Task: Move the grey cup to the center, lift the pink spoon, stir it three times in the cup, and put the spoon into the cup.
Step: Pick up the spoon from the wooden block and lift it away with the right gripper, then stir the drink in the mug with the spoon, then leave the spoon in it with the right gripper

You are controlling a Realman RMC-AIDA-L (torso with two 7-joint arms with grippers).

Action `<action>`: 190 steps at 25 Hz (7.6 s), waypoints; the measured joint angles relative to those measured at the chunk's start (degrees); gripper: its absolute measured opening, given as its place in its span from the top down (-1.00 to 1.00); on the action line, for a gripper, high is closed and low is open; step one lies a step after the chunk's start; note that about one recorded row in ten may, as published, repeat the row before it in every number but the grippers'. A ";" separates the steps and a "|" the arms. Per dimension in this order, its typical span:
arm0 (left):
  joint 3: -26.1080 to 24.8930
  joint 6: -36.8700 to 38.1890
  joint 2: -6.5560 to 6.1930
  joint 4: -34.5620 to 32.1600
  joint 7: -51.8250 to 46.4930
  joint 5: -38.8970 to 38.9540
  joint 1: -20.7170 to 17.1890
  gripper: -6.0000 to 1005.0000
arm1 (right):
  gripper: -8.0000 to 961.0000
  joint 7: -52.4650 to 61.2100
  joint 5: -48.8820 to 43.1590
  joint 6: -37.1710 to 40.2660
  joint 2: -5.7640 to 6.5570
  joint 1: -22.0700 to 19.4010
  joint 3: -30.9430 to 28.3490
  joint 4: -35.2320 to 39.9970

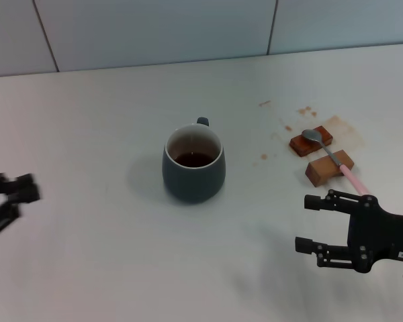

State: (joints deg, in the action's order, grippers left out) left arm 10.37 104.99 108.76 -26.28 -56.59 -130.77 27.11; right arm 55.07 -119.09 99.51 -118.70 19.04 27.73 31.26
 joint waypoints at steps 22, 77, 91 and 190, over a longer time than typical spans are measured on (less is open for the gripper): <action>0.75 -4.71 7.07 0.14 6.08 1.21 0.29 -0.42 | -0.62 16.09 6.36 11.00 1.48 -2.56 -19.96 -16.06; 0.52 -0.78 6.57 0.09 6.13 3.14 -0.76 -0.65 | -0.62 56.72 8.09 -19.78 -0.11 -6.07 -27.88 -27.04; 0.52 0.72 6.65 -0.18 6.05 5.31 -2.05 -0.65 | -0.59 56.89 8.24 -21.44 -0.11 -4.03 -28.11 -27.04; 7.56 -1.37 8.13 -0.12 6.02 7.02 -3.82 -0.65 | 0.76 88.39 -26.29 4.19 7.29 50.87 33.63 23.05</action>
State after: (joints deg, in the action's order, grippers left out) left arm 17.93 103.62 116.89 -26.40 -50.57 -123.75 23.29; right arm 143.46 -145.38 103.70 -111.41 69.92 61.36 54.31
